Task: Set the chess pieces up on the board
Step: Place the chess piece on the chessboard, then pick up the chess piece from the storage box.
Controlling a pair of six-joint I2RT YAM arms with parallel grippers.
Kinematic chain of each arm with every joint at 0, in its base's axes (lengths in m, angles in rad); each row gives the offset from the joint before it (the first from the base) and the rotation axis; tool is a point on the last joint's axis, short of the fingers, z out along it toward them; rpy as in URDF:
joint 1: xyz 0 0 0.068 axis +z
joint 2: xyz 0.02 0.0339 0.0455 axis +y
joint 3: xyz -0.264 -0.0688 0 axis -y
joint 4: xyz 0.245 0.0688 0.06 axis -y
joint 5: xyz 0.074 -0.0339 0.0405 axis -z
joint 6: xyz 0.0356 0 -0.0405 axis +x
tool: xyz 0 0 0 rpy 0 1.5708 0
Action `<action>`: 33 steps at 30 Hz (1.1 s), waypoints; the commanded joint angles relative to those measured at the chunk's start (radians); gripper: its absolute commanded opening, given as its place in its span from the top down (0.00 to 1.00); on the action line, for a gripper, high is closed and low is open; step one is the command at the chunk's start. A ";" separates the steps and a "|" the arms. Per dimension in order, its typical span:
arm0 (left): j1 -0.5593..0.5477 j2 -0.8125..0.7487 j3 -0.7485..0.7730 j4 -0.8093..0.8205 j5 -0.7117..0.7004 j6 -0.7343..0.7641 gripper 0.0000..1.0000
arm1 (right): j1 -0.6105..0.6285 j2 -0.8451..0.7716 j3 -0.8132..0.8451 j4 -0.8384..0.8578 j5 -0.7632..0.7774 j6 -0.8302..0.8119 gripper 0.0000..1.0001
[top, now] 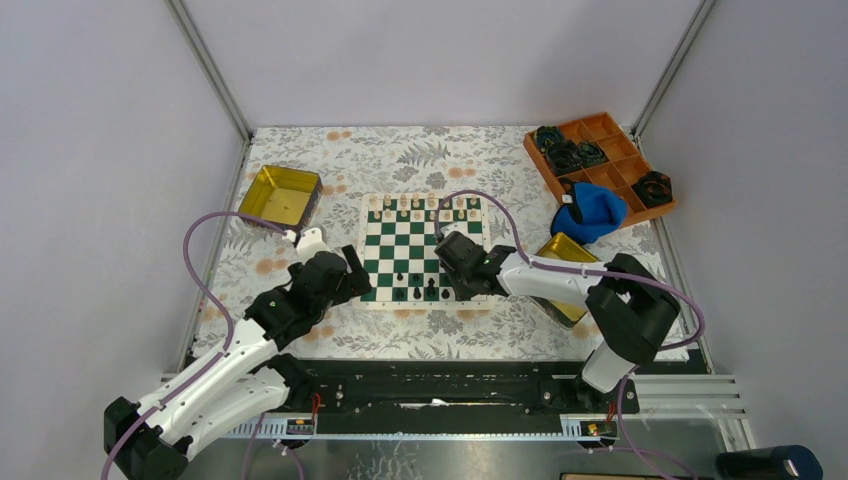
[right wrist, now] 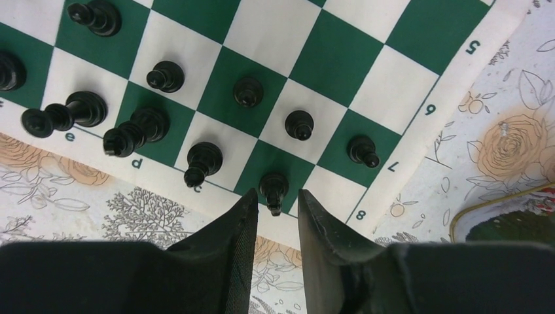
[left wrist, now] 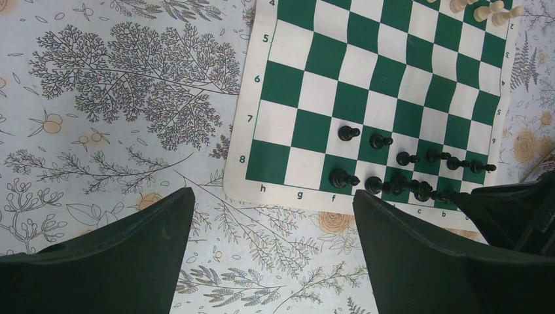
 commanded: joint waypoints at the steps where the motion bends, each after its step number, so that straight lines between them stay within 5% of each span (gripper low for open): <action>1: 0.005 -0.005 -0.008 0.030 -0.018 -0.015 0.01 | 0.011 -0.101 0.010 -0.031 0.013 -0.011 0.65; 13: 0.005 -0.011 -0.011 0.038 -0.013 -0.010 0.01 | -0.018 -0.347 -0.006 -0.152 0.311 0.051 0.55; 22: 0.005 -0.004 -0.019 0.058 0.006 -0.001 0.01 | -0.355 -0.570 -0.158 -0.149 0.290 0.106 0.53; 33: 0.006 -0.060 -0.045 0.070 0.034 -0.006 0.01 | -0.612 -0.534 -0.251 -0.091 0.212 0.209 0.58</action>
